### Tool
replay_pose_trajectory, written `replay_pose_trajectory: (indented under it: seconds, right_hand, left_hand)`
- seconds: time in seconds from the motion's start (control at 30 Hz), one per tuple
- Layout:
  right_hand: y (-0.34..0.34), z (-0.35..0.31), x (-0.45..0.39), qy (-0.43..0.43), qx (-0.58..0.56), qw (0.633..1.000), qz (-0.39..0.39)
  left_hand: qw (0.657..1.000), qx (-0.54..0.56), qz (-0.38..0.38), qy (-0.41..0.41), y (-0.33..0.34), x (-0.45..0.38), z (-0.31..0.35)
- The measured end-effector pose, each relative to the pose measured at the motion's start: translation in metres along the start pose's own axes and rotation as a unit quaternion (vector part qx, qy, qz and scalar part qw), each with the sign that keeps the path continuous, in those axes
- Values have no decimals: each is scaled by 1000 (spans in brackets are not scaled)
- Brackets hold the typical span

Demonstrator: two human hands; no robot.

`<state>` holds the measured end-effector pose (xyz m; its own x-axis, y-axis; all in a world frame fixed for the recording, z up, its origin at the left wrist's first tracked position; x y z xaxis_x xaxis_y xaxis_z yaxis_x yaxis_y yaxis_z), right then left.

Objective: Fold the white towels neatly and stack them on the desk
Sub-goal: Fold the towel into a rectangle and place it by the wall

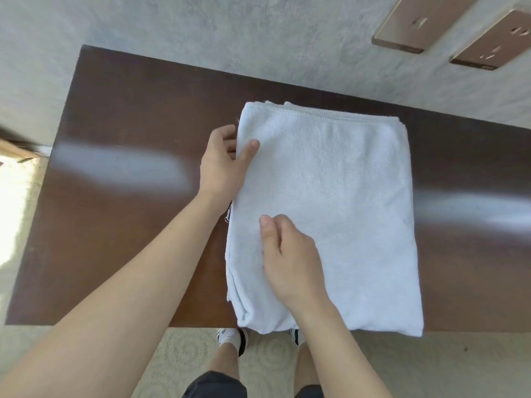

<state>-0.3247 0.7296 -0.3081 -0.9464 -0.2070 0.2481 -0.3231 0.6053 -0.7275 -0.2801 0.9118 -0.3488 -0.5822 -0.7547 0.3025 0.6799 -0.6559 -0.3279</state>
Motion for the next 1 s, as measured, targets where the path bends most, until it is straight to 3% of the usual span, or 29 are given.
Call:
replay_pose_trajectory:
  seconds: [0.17, 0.33, 0.47, 0.67, 0.77, 0.9, 1.0]
  right_hand:
    - [-12, -3, -24, -172, 113, 967, 153]
    - [0, -2, -23, -198, 184, 927, 258]
    - [0, -3, -22, -218, 205, 912, 281]
    - [1, -17, -32, -276, 202, 900, 271]
    - [11, -18, -49, -288, 200, 915, 200]
    - [25, -7, -77, -221, 285, 930, 77]
    - [29, -7, -101, -196, 321, 926, 36]
  left_hand:
    - [999, -17, -36, -32, -18, 38, -24]
    - [996, -44, -59, -44, -38, 85, -49]
    - [993, -58, -84, -65, -54, 126, -66]
    - [982, -61, -144, -106, -58, 167, -88]
    - [982, -47, -142, -113, -59, 162, -90]
    - [981, -2, -133, -142, -59, 166, -91]
    - [974, 76, -141, -161, -55, 171, -83]
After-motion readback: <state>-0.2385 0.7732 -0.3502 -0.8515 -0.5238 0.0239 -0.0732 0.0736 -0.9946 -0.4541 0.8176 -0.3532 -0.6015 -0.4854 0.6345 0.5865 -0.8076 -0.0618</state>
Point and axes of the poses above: each hand's wrist, its own x-axis away from the middle knuckle, its own y-axis out of the palm, z = x × y, the point moved 9 cm from there along -x, towards the middle knuckle, and after that the axes turned 13 degrees about z, right-handed, at the moved point
